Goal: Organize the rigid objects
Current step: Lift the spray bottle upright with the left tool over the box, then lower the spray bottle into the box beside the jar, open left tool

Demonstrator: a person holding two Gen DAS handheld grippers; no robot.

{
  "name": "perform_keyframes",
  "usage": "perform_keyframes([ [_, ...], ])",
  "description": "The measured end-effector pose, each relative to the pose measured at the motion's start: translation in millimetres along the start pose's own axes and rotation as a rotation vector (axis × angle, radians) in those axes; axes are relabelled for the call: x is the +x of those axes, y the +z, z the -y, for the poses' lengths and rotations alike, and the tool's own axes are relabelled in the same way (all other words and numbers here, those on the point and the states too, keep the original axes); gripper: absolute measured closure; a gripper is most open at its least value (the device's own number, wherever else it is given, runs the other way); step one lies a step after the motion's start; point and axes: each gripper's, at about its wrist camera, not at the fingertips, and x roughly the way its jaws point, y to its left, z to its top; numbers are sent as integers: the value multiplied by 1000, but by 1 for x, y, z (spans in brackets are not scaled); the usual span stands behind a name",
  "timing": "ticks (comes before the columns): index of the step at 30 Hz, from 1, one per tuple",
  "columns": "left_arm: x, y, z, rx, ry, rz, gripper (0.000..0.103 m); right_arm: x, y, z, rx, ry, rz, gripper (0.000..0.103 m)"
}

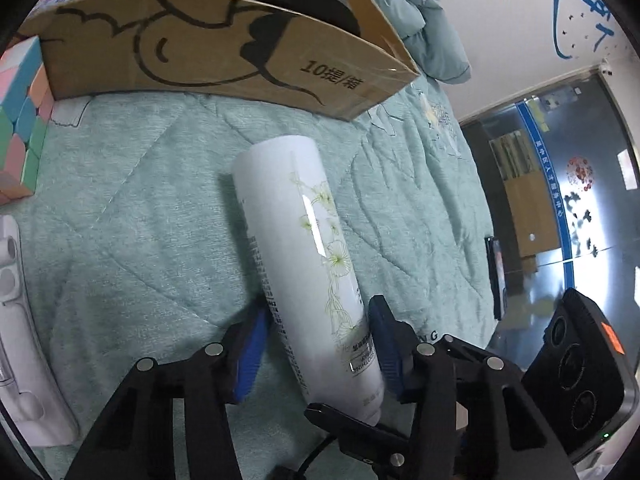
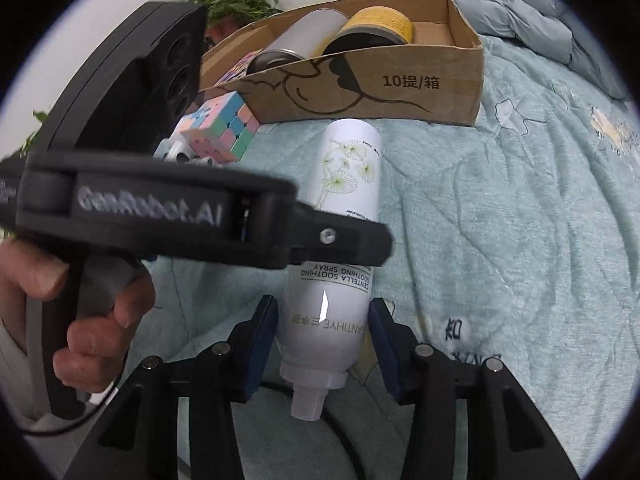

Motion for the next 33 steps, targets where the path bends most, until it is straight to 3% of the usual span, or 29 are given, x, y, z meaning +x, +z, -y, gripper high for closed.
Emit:
perform_keyframes([
  [8, -11, -1, 12, 45, 22, 41, 58, -9, 0, 0, 39, 7, 37, 57],
  [13, -47, 6, 40, 131, 26, 136, 58, -36, 8, 0, 36, -2, 126, 57],
  [24, -128, 53, 110, 332, 45, 332, 58, -91, 72, -23, -64, -57, 353, 57],
  [33, -181, 90, 144, 411, 60, 420, 59, -116, 117, -23, -108, -84, 441, 57],
])
